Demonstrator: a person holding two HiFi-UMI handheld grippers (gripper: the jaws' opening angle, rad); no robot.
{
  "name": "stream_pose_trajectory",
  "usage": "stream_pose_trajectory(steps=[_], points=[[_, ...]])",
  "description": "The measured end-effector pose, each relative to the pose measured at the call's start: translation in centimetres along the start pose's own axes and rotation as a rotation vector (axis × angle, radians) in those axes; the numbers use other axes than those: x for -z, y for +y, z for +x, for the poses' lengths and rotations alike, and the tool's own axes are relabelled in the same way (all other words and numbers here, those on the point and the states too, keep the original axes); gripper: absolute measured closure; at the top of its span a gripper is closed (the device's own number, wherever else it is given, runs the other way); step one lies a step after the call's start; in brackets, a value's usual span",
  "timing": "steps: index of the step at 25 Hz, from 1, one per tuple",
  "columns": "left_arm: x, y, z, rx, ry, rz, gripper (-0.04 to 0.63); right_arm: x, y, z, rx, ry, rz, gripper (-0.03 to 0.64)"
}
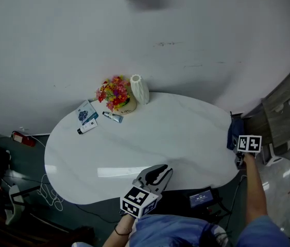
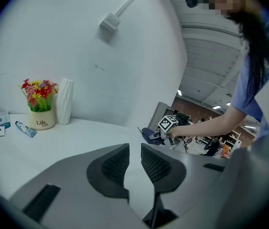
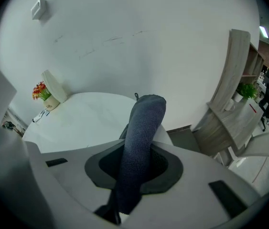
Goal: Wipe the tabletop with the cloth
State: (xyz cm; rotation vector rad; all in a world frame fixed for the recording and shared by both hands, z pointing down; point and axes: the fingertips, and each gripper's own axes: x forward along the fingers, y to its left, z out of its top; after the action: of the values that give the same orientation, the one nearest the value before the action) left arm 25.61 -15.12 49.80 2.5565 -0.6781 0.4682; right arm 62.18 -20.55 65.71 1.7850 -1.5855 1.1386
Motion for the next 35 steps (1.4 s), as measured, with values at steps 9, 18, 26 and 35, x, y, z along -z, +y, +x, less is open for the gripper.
stream_pose_trajectory(steps=[9,18,26,35], points=[[0.7,1.8,-1.6,-0.081,0.018,-0.013,0.525,0.2,-1.7,-0.2,0.006,-0.026,0.056,0.546],[1.4,2.7,-5.3,-0.152,0.007,-0.027,0.525,-1.1,5.6,-2.3,-0.114,-0.044,-0.1,0.546],[4.0,6.2,-13.6,-0.265,-0.036,-0.07,0.525,-0.9,19.6,-3.8,-0.254,-0.059,-0.225,0.546],[8.7,11.4,-27.4,-0.401,-0.089,-0.125,0.525,4.8,42.8,-3.9,-0.477,-0.021,-0.392,0.546]])
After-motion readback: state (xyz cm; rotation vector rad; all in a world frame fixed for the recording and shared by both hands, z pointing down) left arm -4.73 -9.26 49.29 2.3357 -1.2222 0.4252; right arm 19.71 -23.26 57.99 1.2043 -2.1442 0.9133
